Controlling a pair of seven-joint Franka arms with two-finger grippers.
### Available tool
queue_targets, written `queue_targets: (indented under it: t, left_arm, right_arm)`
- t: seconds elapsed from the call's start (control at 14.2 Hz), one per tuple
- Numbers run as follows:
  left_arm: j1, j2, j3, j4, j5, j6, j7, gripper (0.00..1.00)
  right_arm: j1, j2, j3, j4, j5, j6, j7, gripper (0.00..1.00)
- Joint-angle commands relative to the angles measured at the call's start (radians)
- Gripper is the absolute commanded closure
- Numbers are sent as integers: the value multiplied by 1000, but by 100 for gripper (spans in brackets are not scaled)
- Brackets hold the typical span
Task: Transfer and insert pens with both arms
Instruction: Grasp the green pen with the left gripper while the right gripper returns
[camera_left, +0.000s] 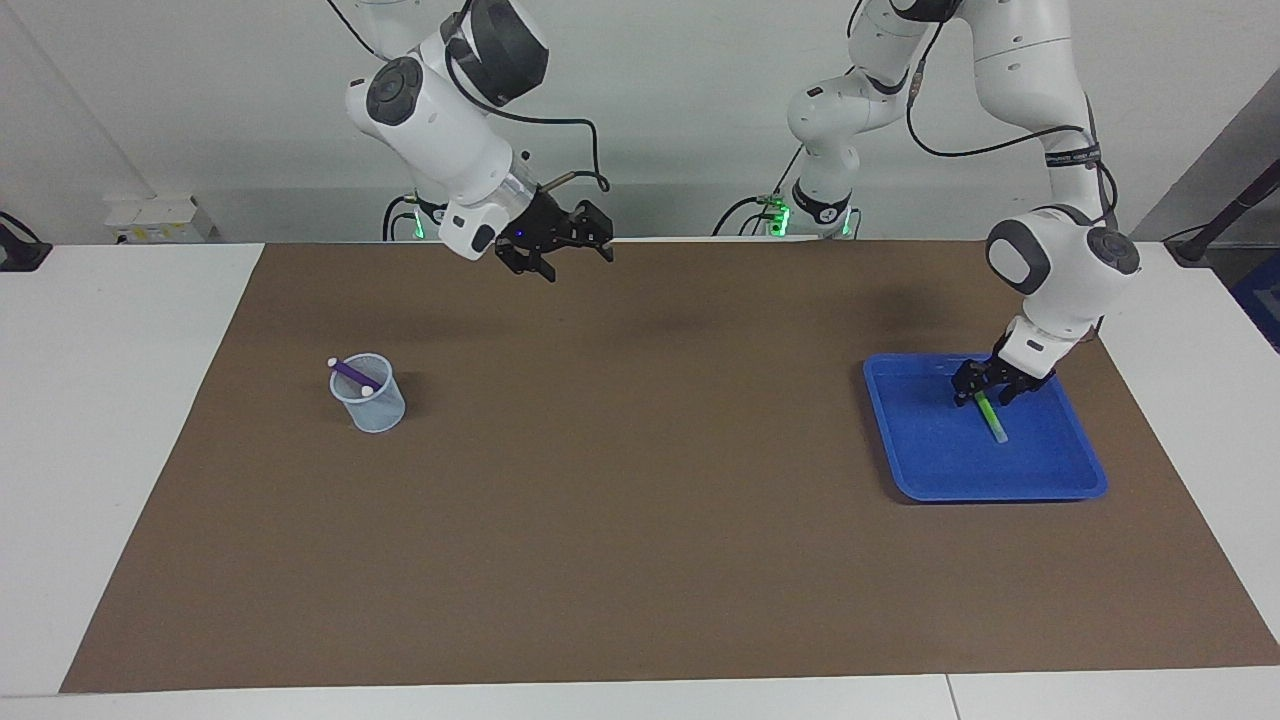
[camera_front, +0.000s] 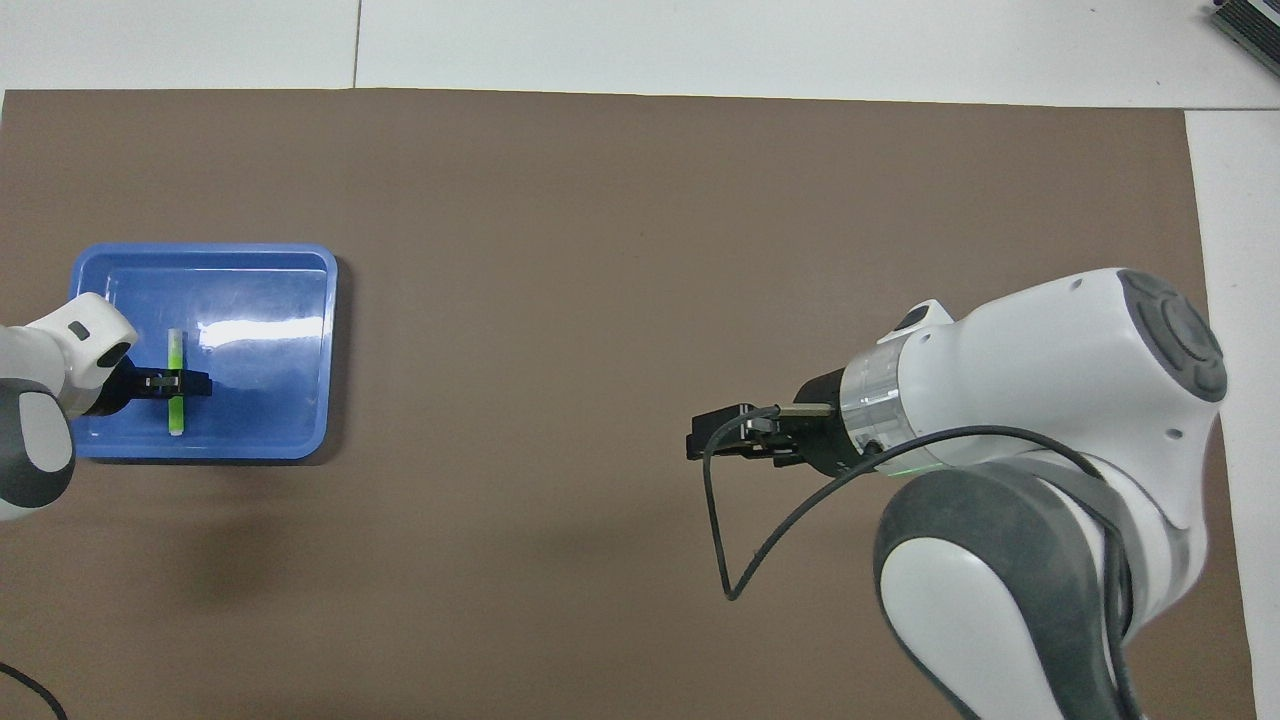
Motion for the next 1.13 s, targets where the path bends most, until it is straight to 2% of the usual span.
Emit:
queue_targets:
  t: [0.0, 0.07, 0.14, 0.21, 0.63, 0.84, 1.06]
  left_arm:
    - [-10, 14, 7, 11, -10, 26, -2, 57]
    - [-10, 14, 5, 11, -10, 26, -5, 65]
    - [-12, 14, 5, 9, -10, 26, -8, 95]
    - [-13, 14, 7, 9, -10, 26, -8, 100]
    - [-26, 6, 5, 20, -10, -16, -16, 100]
    - [-33, -12, 5, 101, -10, -177, -83, 100]
    - [-66, -48, 4, 120, -10, -253, -203, 100]
  right_arm:
    - [38, 0, -1, -3, 60, 75, 143, 0]
    - [52, 1, -1, -3, 74, 99, 177, 0]
    - [67, 2, -1, -3, 74, 124, 207, 0]
    - [76, 3, -1, -4, 74, 147, 228, 0]
    - [119, 5, -1, -4, 77, 184, 321, 0]
    - [133, 5, -1, -4, 82, 188, 370, 0]
    - [138, 5, 0, -6, 80, 217, 384, 0]
